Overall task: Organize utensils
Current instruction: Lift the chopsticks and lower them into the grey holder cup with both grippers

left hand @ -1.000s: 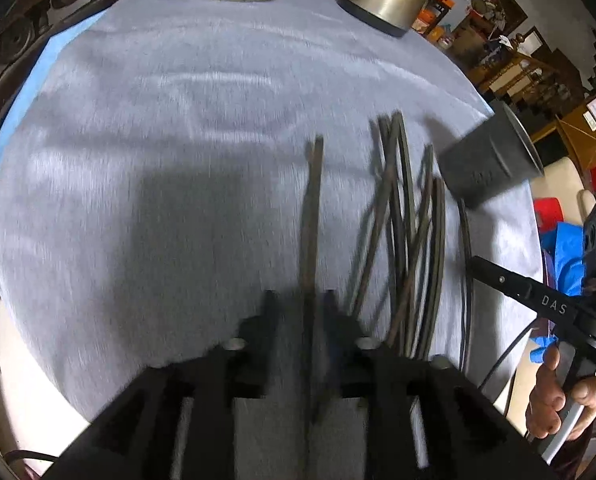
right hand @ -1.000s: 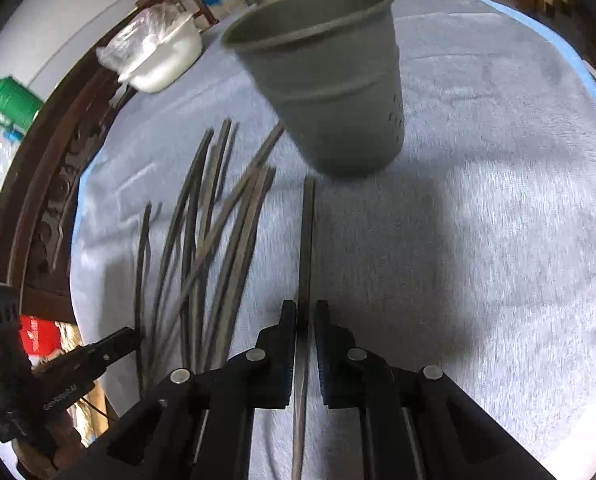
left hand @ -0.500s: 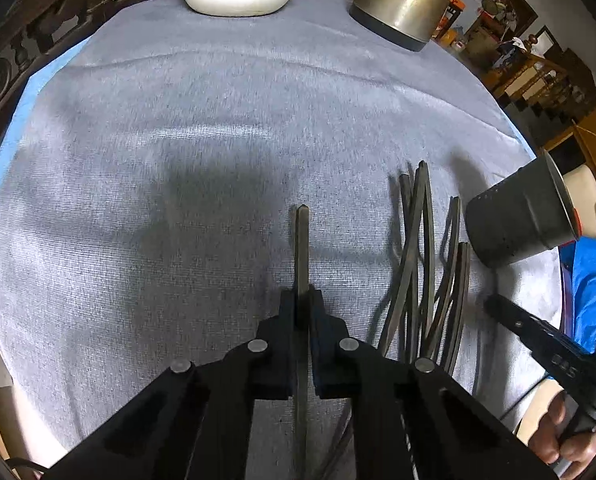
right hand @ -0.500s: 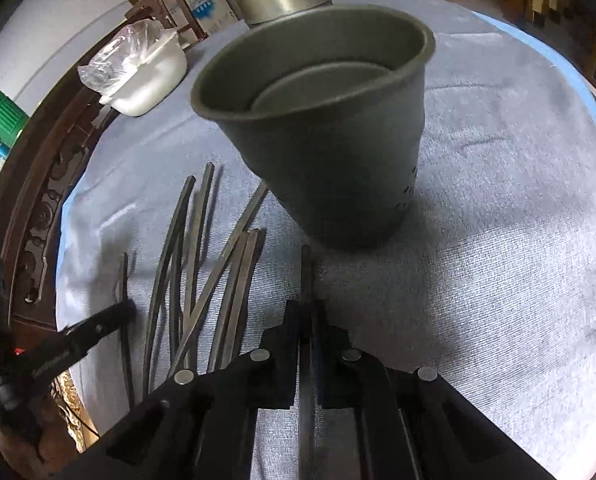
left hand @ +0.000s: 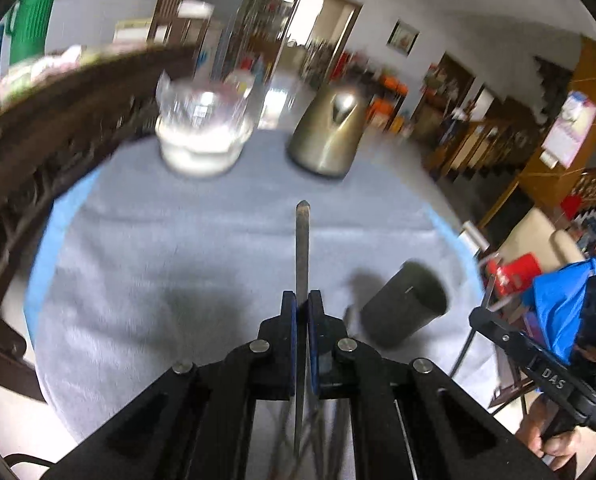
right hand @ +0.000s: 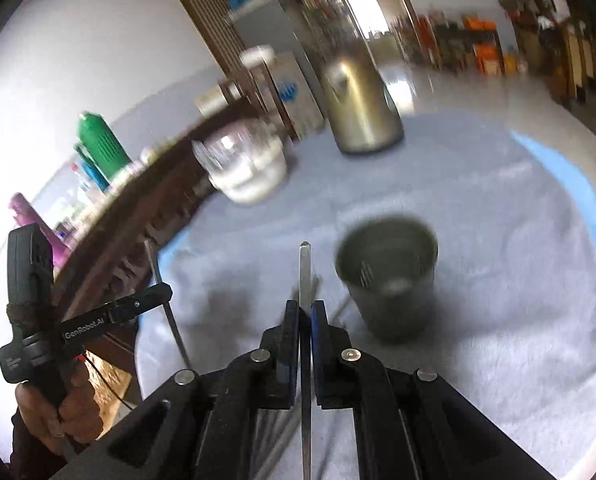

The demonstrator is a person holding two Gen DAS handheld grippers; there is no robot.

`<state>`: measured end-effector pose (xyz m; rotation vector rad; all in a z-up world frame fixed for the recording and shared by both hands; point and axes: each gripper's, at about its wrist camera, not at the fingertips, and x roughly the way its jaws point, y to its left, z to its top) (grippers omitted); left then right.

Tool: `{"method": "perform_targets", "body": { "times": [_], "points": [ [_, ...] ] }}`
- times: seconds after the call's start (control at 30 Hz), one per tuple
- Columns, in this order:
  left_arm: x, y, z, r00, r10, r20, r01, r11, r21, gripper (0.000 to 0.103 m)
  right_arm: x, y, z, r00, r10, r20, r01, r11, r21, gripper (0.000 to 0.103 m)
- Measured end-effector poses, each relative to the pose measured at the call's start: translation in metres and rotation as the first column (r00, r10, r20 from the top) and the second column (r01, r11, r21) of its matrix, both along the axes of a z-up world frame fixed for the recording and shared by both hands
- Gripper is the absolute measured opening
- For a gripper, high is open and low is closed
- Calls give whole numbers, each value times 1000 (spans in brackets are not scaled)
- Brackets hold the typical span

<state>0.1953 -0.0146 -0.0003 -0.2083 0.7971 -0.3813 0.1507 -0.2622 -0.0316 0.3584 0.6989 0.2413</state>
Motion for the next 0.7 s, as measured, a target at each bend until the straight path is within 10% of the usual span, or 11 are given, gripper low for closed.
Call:
{"method": "perform_targets", "body": {
  "times": [0.33,0.7],
  "points": [
    [-1,-24,66,987,-7,162,19,997,-71,6,-14,-27,75,964,-116,238,107,993,50,6],
    [15,-80,107,932,17,361,38,989,-144,6,3,-49,119,841,-319,436,330,943,54,6]
  ]
}}
